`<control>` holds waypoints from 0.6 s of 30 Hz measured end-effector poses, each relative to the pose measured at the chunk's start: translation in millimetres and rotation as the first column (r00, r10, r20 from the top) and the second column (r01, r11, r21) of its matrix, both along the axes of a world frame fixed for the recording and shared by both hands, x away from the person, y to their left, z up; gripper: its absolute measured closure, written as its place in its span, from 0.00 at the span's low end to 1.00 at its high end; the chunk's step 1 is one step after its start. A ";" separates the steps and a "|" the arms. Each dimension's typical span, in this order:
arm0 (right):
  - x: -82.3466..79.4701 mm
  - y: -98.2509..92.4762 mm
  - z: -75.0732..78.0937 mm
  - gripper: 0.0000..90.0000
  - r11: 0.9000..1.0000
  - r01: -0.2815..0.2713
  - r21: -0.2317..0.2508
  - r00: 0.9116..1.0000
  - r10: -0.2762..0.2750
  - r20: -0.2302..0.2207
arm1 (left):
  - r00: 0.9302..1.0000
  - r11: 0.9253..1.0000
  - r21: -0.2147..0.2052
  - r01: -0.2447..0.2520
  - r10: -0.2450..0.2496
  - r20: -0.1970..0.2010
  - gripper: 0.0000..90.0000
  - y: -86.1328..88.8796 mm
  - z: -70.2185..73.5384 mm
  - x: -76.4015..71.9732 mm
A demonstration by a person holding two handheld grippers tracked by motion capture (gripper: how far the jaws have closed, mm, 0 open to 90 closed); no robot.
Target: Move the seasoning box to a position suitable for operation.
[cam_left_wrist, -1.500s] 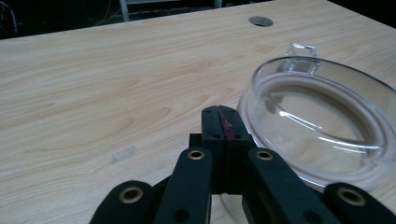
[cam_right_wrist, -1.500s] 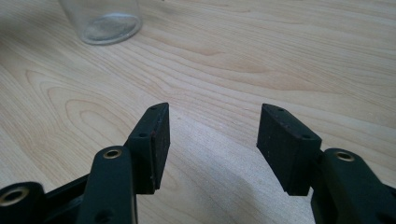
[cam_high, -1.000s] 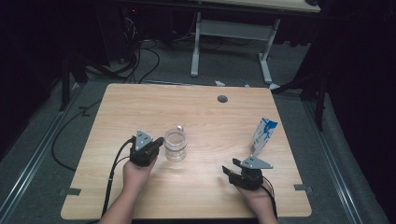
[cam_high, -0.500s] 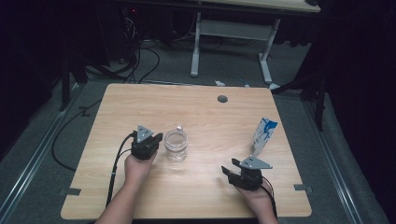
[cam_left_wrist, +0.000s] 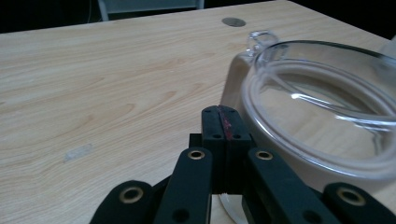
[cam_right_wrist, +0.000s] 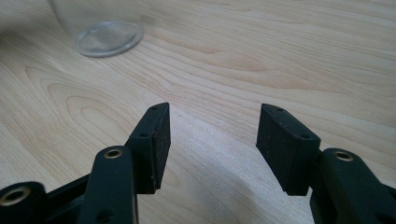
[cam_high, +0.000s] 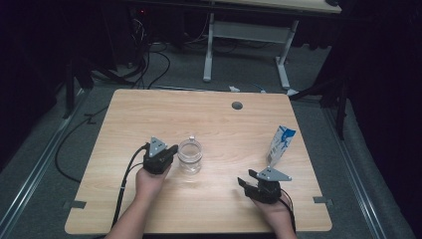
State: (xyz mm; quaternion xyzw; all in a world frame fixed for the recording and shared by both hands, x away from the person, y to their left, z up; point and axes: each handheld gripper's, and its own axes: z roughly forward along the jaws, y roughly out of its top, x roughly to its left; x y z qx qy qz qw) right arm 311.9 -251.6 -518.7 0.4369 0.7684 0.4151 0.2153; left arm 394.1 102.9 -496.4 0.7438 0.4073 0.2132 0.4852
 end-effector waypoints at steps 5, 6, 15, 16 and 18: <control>-0.6 0.0 0.5 0.50 1.000 0.000 0.000 1.000 0.000 0.002 | 0.999 0.999 -0.011 0.032 -0.032 0.014 1.00 -6.7 1.2 -22.7; -0.6 -0.2 1.0 0.50 1.000 -0.002 -0.001 1.000 0.002 0.003 | 0.999 0.999 -0.015 0.040 -0.040 0.016 1.00 -8.7 0.7 -28.1; -1.3 0.3 2.1 0.50 1.000 -0.001 0.002 1.000 0.001 0.003 | 0.999 0.999 -0.021 0.038 -0.038 0.019 1.00 -14.3 -3.9 -42.6; -1.3 0.7 1.8 0.50 1.000 -0.002 0.002 1.000 0.002 0.003 | 0.999 0.999 -0.024 0.028 -0.028 0.016 1.00 -13.7 -3.8 -38.8; -1.5 1.2 1.6 0.50 1.000 -0.004 0.000 1.000 0.004 0.005 | 1.000 1.000 -0.019 0.019 -0.019 0.010 1.00 -14.3 -3.8 -28.1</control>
